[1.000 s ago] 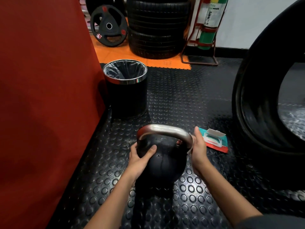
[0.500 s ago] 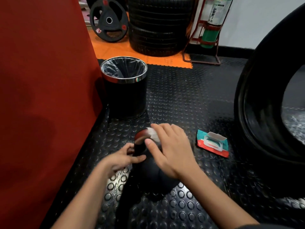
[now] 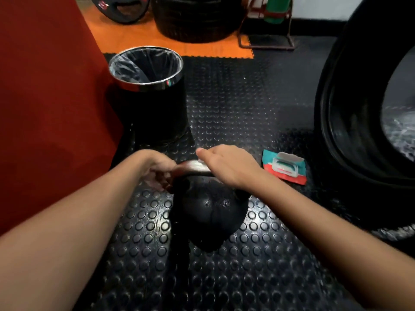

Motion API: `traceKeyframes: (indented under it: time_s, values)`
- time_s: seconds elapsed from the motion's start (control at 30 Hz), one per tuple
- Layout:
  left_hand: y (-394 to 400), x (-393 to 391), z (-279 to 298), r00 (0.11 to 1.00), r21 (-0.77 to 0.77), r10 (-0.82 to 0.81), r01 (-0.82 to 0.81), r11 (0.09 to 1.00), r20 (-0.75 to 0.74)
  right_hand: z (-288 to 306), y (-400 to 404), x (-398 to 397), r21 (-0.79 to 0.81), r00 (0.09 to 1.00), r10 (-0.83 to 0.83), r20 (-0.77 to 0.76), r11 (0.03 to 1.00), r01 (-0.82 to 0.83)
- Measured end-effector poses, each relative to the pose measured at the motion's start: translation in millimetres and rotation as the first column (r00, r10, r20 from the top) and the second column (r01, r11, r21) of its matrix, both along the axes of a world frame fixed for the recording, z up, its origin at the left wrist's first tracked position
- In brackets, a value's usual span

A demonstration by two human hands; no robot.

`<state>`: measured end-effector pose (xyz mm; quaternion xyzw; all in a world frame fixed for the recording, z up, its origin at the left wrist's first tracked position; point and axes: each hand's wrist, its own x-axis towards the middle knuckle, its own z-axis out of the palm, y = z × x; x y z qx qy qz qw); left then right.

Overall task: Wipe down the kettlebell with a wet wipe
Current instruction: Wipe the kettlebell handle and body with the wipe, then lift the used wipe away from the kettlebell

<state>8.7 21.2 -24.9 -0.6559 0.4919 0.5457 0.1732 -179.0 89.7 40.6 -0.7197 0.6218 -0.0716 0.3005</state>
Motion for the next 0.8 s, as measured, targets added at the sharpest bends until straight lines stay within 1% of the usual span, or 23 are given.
traceKeyframes:
  time_s: [0.1,0.2,0.3,0.33,0.37,0.4,0.47,0.53,0.6,0.7,0.8]
  values:
    - [-1.6,-0.9,1.6,0.998,0.069,0.042,-0.045,0.997,0.043,-4.0,6.7,-4.6,-0.038,0.993,-0.087,0.079,0.995,0.09]
    - [7.4,0.6,12.7,0.991,0.034,0.086,-0.09,0.995,0.105,-4.5,23.0,-8.7,-0.062,0.975,-0.162,0.15,0.983,0.173]
    - [22.8,4.8,19.4,0.972,-0.122,0.109,-0.085,0.989,0.207,-7.5,41.8,-18.1,-0.108,0.946,-0.243,0.216,0.957,0.27]
    - [26.7,7.6,19.5,0.962,-0.198,0.128,-0.08,0.977,0.243,-8.0,45.9,-21.0,-0.084,0.923,-0.287,0.256,0.945,0.317]
    - [30.6,12.6,18.6,0.948,-0.264,0.187,-0.118,0.957,0.256,-6.7,49.3,-22.7,-0.049,0.899,-0.343,0.271,0.928,0.369]
    - [34.8,17.1,18.9,0.935,-0.318,0.256,-0.172,0.932,0.245,-5.3,51.2,-23.8,-0.02,0.877,-0.408,0.254,0.904,0.426]
    - [42.2,23.3,25.6,0.93,-0.405,0.32,-0.226,0.886,0.18,0.0,52.6,-21.3,-0.011,0.837,-0.518,0.175,0.849,0.528]
    - [41.1,24.8,39.9,0.948,-0.469,0.297,-0.213,0.857,0.112,11.9,51.2,-16.0,-0.028,0.824,-0.55,0.136,0.83,0.558]
    - [34.7,24.9,59.7,0.97,-0.496,0.225,-0.153,0.855,0.089,23.5,44.6,-10.2,-0.025,0.831,-0.536,0.151,0.838,0.545]
    - [24.6,24.4,90.6,0.988,-0.483,0.123,-0.063,0.874,0.093,29.3,27.4,0.0,0.02,0.836,-0.534,0.123,0.844,0.536]
    - [22.5,18.6,119.3,0.99,-0.476,0.081,-0.016,0.879,0.116,44.1,18.8,12.1,0.052,0.822,-0.567,0.056,0.823,0.565]
